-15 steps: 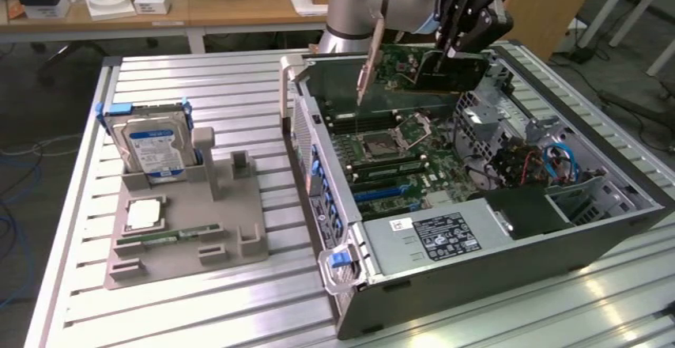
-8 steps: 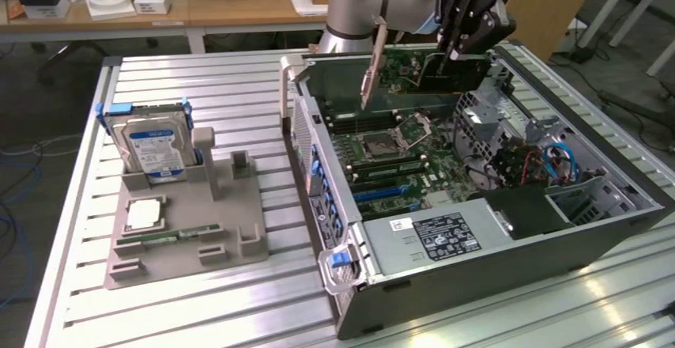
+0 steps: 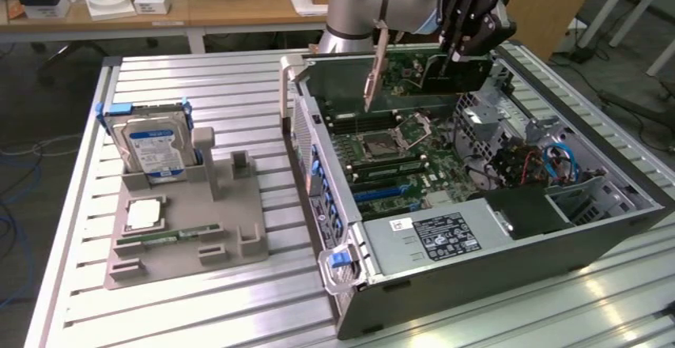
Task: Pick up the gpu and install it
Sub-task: 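Insert the gpu into the slot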
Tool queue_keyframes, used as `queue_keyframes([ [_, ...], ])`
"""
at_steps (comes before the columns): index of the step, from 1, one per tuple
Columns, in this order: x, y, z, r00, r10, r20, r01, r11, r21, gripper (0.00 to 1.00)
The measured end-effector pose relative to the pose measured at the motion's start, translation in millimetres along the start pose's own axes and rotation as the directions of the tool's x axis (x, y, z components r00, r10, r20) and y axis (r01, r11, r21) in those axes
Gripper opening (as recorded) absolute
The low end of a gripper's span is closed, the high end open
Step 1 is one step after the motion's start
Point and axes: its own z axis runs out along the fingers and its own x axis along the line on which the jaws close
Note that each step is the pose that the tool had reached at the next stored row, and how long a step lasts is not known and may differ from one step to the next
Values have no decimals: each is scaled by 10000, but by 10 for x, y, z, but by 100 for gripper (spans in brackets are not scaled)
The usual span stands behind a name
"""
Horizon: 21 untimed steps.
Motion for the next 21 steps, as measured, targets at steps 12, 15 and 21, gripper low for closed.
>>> queue_keyframes([
  [12,47,-6,75,10000,-8,9,7,10000,99,26],
  [15,74,-9,100,10000,14,12,-14,9999,102,26],
  [21,102,-13,131,9999,115,12,-115,9999,103,26],
])
